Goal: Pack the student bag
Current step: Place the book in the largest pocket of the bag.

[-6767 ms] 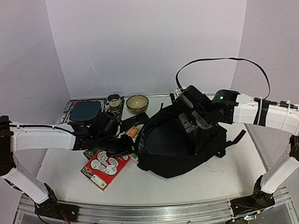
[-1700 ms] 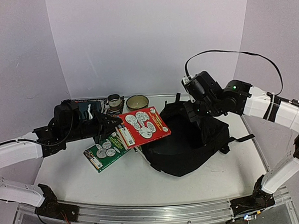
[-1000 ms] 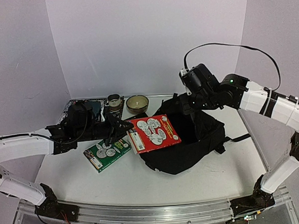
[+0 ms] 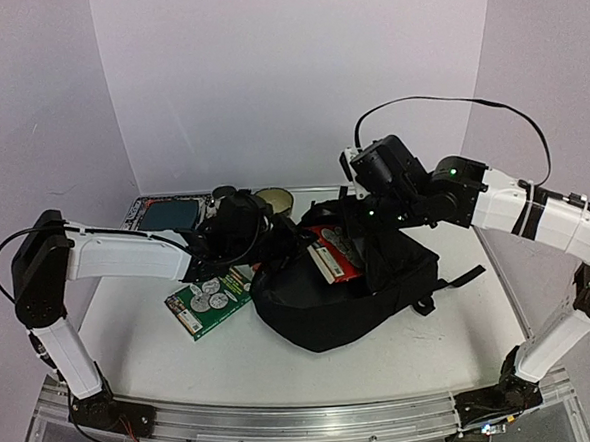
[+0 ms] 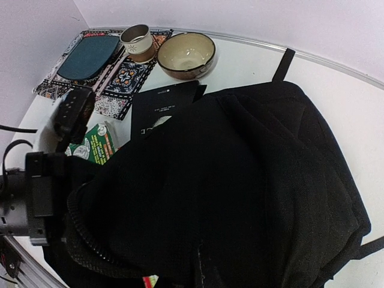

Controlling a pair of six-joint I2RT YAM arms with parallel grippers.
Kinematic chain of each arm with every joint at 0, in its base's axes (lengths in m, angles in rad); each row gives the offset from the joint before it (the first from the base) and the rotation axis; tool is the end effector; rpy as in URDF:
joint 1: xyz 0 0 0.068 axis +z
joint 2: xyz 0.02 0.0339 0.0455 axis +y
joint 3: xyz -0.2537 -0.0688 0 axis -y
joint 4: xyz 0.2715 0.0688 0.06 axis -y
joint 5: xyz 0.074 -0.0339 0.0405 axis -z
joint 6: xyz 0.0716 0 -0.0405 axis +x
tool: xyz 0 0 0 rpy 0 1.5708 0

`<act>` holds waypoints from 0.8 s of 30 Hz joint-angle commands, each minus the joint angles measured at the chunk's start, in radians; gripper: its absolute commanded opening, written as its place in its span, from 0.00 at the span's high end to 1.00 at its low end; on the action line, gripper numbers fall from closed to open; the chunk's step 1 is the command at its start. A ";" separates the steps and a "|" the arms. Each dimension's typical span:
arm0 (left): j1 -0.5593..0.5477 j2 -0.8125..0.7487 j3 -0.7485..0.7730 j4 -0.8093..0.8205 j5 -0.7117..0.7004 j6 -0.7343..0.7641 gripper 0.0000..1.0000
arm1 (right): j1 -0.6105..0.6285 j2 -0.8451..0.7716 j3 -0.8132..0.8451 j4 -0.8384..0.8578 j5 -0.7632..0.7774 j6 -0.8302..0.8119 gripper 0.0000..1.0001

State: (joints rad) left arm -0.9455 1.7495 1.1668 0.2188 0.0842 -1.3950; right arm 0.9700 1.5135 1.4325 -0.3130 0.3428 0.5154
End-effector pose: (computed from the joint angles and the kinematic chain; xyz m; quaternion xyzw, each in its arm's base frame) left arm 0.2647 -0.3770 0.2121 -0.1601 0.8073 -0.5356 0.1892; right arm 0.2525 0.3259 0.3503 -0.0925 0.8199 0.2653 0.4988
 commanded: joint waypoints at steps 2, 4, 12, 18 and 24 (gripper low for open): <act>-0.023 0.055 0.116 0.115 -0.105 -0.005 1.00 | 0.026 -0.047 0.025 0.066 -0.015 0.009 1.00; -0.030 0.086 0.133 0.115 -0.112 0.000 1.00 | 0.028 -0.045 0.029 0.066 -0.019 0.005 1.00; -0.049 0.177 0.147 0.111 -0.106 0.054 0.80 | 0.029 -0.050 0.021 0.058 0.010 -0.020 1.00; -0.055 0.156 0.145 0.089 -0.096 0.149 0.51 | 0.030 -0.070 0.002 0.030 0.099 -0.057 1.00; -0.071 0.095 0.191 -0.065 -0.156 0.271 0.36 | 0.030 -0.078 -0.004 -0.015 0.188 -0.095 1.00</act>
State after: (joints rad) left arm -1.0032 1.9376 1.2675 0.2246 -0.0151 -1.2365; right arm 0.9914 1.4966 1.4264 -0.3318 0.4273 0.4605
